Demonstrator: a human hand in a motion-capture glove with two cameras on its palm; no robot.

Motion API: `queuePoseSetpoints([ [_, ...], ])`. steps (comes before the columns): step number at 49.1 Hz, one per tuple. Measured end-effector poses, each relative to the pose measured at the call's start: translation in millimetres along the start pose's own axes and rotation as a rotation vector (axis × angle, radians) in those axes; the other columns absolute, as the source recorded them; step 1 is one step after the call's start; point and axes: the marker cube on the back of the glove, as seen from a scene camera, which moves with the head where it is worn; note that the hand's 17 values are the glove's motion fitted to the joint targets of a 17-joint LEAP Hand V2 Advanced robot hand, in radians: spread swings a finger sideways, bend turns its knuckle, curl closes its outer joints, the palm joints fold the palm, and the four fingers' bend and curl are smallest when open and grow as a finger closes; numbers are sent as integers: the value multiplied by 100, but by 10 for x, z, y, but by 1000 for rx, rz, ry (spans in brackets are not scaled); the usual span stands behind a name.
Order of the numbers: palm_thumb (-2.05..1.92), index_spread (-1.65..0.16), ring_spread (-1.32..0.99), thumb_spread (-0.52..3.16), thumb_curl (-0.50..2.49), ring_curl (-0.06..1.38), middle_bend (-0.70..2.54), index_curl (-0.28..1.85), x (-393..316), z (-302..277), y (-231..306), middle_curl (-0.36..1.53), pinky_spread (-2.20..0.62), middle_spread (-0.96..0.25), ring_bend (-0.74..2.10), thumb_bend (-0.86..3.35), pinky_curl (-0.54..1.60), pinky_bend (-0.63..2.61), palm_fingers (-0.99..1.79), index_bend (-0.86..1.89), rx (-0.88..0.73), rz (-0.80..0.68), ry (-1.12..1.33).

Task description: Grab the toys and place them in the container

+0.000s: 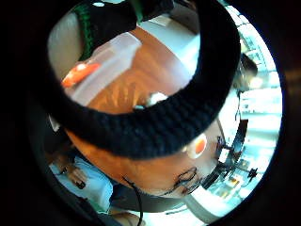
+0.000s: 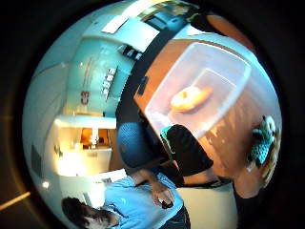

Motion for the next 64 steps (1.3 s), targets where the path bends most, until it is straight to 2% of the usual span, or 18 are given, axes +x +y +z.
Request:
queuePoseSetpoints([
  [9, 1, -32, -7, 140, 28, 25, 13, 26, 803, 627, -17, 34, -3, -1, 23, -1, 32, 110, -14, 17, -132, 237, 46],
  [17, 6, -32, -4, 143, 30, 22, 9, 26, 1151, 1165, -25, 29, -3, 0, 12, 1, 38, 132, -19, 14, -207, 305, 173],
  [21, 21, -32, -4, 156, 33, 24, 6, 24, 1202, 1280, -52, 25, -14, 0, 23, 12, 41, 150, -7, 11, -134, 265, 216],
  [24, 33, -31, -5, 169, 35, 27, 10, 24, 1236, 1202, -54, 24, -22, 0, 37, 22, 42, 157, 18, 15, -7, 235, 170],
  [26, 43, -31, -9, 171, 38, 28, 13, 25, 1262, 1128, -38, 23, -26, -1, 47, 30, 39, 153, 41, 23, 37, 220, 124],
  [27, 47, -31, -10, 171, 39, 27, 12, 25, 1265, 1096, -32, 22, -27, -1, 48, 33, 38, 152, 42, 22, 48, 215, 101],
  [28, 55, -31, -12, 167, 43, 30, 18, 28, 1263, 1066, -30, 24, -28, -2, 55, 37, 37, 145, 59, 30, 58, 211, 81],
  [32, 71, -29, -16, 161, 50, 33, 19, 33, 1237, 923, -20, 25, -32, -4, 61, 46, 35, 134, 72, 41, 100, 199, 21],
  [41, 86, -26, -21, 156, 61, 39, 19, 43, 850, 369, -106, 29, -34, -7, 62, 53, 35, 125, 76, 51, 181, 132, -117],
  [52, 89, -25, -24, 151, 70, 42, 19, 49, -156, -312, -481, 32, -35, -9, 60, 53, 35, 122, 74, 51, 198, -14, -158],
  [64, 89, -25, -25, 147, 78, 44, 19, 54, -917, -479, -869, 35, -35, -9, 58, 52, 36, 121, 73, 50, 184, -80, -190],
])
